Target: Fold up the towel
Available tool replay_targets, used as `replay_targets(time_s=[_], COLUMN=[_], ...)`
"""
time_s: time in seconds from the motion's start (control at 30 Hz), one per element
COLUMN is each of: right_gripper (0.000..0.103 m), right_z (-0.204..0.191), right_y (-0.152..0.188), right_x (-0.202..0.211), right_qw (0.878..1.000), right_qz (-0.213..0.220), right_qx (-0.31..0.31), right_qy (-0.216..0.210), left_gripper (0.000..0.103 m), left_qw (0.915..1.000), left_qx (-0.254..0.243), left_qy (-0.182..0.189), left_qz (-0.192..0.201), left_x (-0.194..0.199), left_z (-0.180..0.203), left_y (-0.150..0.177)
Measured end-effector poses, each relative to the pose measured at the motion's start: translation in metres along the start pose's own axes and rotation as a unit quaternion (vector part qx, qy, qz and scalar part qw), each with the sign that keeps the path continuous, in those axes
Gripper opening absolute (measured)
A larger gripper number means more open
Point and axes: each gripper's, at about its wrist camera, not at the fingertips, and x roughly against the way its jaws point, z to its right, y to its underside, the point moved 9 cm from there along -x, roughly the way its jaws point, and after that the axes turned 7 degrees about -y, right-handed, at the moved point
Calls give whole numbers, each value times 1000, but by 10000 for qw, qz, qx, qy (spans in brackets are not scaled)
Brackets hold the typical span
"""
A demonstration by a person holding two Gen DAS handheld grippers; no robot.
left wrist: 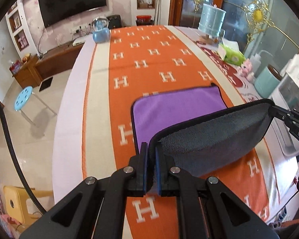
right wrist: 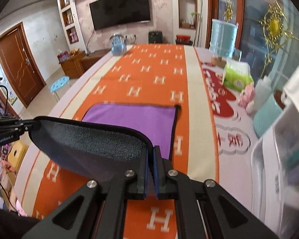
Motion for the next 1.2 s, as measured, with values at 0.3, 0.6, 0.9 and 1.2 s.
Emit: replay_targets(time_s=[0.3,0.6,0.9,1.2], right_gripper=[4,5,37,52], right_z=[16,37,49,29], right_y=[-41,-56,-52,-44], right_x=[-50,-100,-121,-84], right_qw=[9997,9992,9985,9986], right_qz=[229,278,13,113], right_qx=[62,-20,-242,-307], right_qy=[95,284,482,427], left_gripper=[5,6,32,48], left_qw=[9996,9988,9982,9955], left_qx=[151,345,339,712], left_qy=[-138,-271,-480,-568], left_qz=[210,196,140,256], left_x=[-51,-111,-124,-75], left_z=[-11,-15,-17,-32], left_y=[-52,-79,-79,-52])
